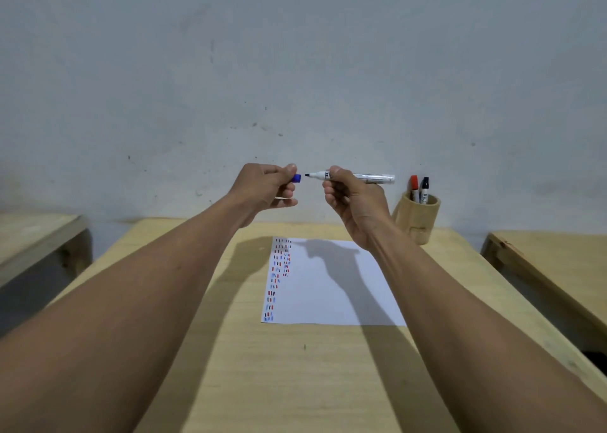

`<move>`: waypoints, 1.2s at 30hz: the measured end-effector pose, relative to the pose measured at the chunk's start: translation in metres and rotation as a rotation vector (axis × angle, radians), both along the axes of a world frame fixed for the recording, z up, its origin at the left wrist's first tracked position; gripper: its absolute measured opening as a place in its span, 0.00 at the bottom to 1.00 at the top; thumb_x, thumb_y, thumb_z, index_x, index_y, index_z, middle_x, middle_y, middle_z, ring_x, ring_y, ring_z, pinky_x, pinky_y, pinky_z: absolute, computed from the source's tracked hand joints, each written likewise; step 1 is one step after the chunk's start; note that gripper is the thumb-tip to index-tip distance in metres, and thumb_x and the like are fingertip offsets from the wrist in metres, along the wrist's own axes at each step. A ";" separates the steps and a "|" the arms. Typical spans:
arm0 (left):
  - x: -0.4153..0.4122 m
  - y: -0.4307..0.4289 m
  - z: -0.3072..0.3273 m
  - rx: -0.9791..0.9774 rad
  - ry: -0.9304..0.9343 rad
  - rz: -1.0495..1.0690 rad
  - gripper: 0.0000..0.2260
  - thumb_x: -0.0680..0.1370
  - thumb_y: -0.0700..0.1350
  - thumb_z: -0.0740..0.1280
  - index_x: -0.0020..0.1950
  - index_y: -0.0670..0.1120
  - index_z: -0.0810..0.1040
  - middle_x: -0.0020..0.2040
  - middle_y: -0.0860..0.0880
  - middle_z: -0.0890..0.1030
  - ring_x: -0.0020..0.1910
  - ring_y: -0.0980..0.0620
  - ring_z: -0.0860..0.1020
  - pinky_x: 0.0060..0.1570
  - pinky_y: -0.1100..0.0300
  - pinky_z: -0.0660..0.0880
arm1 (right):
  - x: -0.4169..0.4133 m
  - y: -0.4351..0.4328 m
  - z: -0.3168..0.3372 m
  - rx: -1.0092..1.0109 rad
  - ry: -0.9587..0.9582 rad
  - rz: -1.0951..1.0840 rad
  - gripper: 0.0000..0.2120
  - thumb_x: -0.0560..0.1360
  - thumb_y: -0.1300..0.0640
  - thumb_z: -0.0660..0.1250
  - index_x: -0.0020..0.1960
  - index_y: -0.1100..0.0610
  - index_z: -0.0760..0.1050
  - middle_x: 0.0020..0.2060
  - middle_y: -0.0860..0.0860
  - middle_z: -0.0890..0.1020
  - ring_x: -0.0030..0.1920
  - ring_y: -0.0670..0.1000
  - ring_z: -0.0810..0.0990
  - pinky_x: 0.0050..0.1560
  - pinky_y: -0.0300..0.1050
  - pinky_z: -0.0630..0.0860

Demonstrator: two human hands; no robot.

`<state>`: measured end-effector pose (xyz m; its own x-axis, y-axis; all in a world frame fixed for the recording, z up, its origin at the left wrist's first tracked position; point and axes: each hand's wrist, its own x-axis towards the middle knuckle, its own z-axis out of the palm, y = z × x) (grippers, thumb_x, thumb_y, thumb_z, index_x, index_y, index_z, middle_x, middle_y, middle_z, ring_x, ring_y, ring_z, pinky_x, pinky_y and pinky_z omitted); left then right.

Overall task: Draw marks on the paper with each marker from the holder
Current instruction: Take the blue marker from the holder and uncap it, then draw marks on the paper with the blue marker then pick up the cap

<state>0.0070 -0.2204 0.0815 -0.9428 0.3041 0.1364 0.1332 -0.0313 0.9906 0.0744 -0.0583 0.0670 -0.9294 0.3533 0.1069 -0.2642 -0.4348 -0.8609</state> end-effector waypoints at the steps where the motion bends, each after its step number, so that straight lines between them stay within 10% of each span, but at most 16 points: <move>1: -0.003 -0.005 -0.004 -0.028 0.004 0.013 0.12 0.80 0.44 0.70 0.49 0.34 0.82 0.39 0.42 0.79 0.35 0.51 0.78 0.46 0.52 0.84 | 0.000 0.000 -0.002 0.019 -0.013 -0.001 0.03 0.77 0.62 0.72 0.46 0.63 0.82 0.32 0.55 0.83 0.31 0.48 0.80 0.36 0.37 0.80; 16: -0.030 -0.050 -0.097 -0.685 0.244 0.337 0.06 0.76 0.34 0.69 0.49 0.41 0.85 0.42 0.44 0.85 0.39 0.53 0.84 0.36 0.69 0.73 | -0.012 -0.014 -0.041 0.273 -0.176 0.071 0.02 0.78 0.60 0.70 0.49 0.58 0.81 0.40 0.55 0.82 0.37 0.48 0.81 0.41 0.43 0.81; 21: -0.027 -0.046 -0.113 -0.798 0.316 0.335 0.09 0.75 0.38 0.70 0.53 0.45 0.85 0.43 0.47 0.87 0.46 0.48 0.84 0.52 0.54 0.79 | -0.013 -0.017 -0.047 0.324 -0.208 0.069 0.02 0.78 0.60 0.70 0.48 0.57 0.81 0.40 0.54 0.82 0.37 0.48 0.80 0.37 0.41 0.81; 28: -0.009 -0.046 -0.117 -0.837 0.347 0.342 0.21 0.77 0.43 0.71 0.70 0.48 0.75 0.61 0.45 0.81 0.59 0.44 0.79 0.55 0.52 0.76 | -0.013 -0.023 -0.052 0.451 -0.199 0.049 0.02 0.76 0.62 0.70 0.47 0.58 0.81 0.37 0.52 0.80 0.36 0.48 0.79 0.36 0.41 0.79; 36: 0.037 -0.055 -0.125 -0.965 0.382 0.359 0.15 0.81 0.48 0.62 0.68 0.47 0.70 0.59 0.44 0.80 0.60 0.42 0.76 0.56 0.47 0.72 | 0.001 -0.037 -0.076 0.700 -0.275 -0.056 0.07 0.75 0.59 0.70 0.47 0.64 0.83 0.34 0.52 0.81 0.34 0.49 0.80 0.37 0.44 0.79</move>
<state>0.0444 -0.2754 -0.0437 -0.9441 0.1561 0.2905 0.2826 0.8368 0.4689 0.0759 -0.0949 -0.0087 -0.9377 0.3355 0.0901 -0.0051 0.2460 -0.9693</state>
